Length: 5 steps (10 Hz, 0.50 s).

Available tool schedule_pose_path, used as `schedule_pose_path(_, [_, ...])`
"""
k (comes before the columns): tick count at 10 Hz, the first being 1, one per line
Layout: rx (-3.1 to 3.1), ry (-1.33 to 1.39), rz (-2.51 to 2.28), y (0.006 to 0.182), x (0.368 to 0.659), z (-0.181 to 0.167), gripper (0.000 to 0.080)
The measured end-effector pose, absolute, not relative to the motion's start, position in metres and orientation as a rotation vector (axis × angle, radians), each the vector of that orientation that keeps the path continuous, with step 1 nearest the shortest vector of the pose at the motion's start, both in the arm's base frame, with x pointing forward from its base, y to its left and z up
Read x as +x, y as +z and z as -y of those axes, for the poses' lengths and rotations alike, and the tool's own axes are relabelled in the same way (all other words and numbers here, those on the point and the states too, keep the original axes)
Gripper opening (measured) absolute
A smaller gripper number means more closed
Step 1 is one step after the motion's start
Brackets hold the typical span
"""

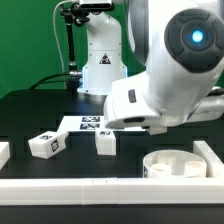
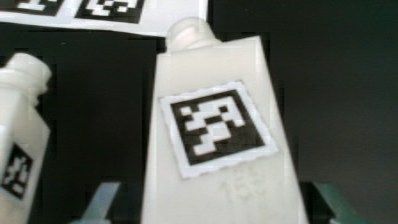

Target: Assemble stool

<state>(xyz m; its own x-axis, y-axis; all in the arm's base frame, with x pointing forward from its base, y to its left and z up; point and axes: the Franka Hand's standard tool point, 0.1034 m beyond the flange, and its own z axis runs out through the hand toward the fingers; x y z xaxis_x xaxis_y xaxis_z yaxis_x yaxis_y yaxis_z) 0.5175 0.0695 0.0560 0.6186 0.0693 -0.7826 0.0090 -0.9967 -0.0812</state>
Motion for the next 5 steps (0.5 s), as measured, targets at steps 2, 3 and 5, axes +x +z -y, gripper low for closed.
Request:
schedule_pose_path(2, [-2.793, 1.275, 0.063, 0.05, 0.525, -0.07, 0.0327])
schedule_pose_path(3, [-2.802, 1.256, 0.063, 0.051, 0.527, -0.07, 0.0327])
schedule_pose_path(5, [-2.881, 1.057, 0.054, 0.048, 0.543, -0.071, 0.0327])
